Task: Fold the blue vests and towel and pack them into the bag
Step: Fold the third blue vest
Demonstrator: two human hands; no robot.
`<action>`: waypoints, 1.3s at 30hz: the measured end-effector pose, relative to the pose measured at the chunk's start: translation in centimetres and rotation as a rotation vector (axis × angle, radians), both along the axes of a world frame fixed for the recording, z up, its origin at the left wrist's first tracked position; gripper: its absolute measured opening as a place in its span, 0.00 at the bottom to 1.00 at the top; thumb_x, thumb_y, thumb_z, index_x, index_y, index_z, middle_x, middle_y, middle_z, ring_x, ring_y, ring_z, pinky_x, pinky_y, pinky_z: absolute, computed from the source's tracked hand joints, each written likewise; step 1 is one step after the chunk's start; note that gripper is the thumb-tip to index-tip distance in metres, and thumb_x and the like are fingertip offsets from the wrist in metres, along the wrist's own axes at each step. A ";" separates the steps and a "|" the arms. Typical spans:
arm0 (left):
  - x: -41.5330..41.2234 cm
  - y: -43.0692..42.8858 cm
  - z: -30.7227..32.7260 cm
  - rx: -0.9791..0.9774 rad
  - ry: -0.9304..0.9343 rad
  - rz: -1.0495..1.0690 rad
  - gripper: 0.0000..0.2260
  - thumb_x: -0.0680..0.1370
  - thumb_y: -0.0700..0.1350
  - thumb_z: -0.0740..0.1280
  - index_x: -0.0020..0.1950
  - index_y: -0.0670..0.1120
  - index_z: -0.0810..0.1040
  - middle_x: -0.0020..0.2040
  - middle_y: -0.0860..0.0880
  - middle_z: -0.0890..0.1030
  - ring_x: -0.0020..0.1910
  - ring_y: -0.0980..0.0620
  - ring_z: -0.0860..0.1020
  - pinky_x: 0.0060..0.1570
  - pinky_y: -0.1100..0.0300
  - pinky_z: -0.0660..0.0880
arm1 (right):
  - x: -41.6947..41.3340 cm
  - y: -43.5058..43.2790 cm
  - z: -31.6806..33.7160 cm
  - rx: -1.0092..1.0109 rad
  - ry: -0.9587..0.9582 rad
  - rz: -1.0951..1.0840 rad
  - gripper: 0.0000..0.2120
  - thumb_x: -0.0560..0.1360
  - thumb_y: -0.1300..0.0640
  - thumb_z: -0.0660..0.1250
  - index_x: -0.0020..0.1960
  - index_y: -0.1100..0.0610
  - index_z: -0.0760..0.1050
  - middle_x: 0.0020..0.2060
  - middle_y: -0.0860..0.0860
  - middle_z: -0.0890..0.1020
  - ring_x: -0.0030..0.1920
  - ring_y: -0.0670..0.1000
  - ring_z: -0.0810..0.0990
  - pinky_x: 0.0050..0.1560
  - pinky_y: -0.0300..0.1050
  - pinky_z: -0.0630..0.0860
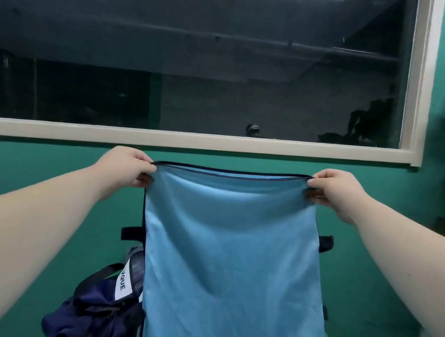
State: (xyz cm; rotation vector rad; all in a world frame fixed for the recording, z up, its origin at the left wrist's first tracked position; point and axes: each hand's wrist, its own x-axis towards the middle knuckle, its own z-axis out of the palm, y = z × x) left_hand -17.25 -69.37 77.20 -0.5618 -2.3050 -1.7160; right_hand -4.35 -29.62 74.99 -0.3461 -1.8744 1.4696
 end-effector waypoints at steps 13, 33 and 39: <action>8.9 -4.8 -1.7 -0.311 0.389 0.098 0.06 0.76 0.43 0.73 0.43 0.55 0.83 0.38 0.61 0.84 0.39 0.64 0.79 0.39 0.66 0.69 | 8.4 -1.3 -1.6 0.104 0.349 0.035 0.10 0.74 0.73 0.67 0.41 0.60 0.78 0.43 0.59 0.82 0.44 0.55 0.82 0.53 0.48 0.83; 24.3 -10.0 -25.9 -0.719 -0.200 -0.216 0.05 0.77 0.44 0.69 0.42 0.48 0.82 0.36 0.51 0.85 0.33 0.57 0.81 0.42 0.60 0.80 | 26.2 -3.2 -24.8 0.164 -0.595 0.339 0.05 0.72 0.68 0.72 0.40 0.65 0.77 0.35 0.55 0.76 0.39 0.53 0.71 0.47 0.49 0.68; 24.4 -10.0 -26.9 -0.662 -0.238 -0.252 0.04 0.77 0.44 0.70 0.42 0.47 0.82 0.31 0.50 0.82 0.28 0.57 0.77 0.34 0.61 0.76 | 25.9 -2.9 -25.3 0.096 -0.602 0.385 0.06 0.72 0.69 0.71 0.40 0.61 0.77 0.35 0.56 0.74 0.39 0.53 0.70 0.43 0.47 0.68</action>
